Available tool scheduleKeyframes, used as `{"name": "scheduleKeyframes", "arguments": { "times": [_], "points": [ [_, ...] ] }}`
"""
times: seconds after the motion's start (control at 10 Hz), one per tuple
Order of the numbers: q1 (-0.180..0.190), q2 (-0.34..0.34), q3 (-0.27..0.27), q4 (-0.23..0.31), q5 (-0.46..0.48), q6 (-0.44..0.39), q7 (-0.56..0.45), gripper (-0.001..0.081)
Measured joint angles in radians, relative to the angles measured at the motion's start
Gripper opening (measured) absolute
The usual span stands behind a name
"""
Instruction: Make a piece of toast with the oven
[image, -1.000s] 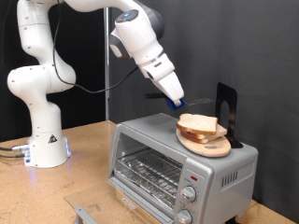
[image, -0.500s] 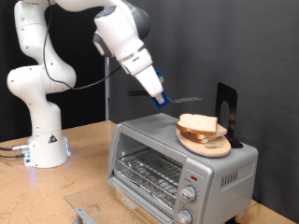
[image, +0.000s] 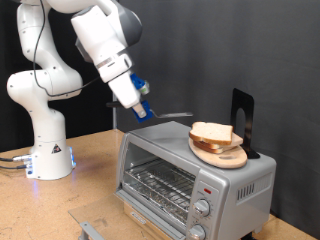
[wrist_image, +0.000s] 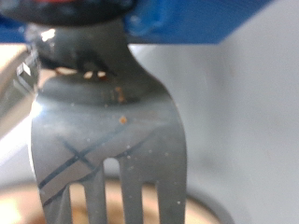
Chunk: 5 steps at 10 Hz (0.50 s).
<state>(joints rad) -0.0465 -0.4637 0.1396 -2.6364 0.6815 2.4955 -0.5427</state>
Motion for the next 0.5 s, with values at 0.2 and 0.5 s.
{"name": "scheduleKeyframes", "arguments": {
  "times": [0.2, 0.5],
  "points": [
    [-0.055, 0.004, -0.014, -0.002, -0.045, -0.047, 0.026, 0.0394],
    [-0.078, 0.038, -0.014, -0.008, -0.034, 0.075, 0.033, 0.0394]
  ]
}}
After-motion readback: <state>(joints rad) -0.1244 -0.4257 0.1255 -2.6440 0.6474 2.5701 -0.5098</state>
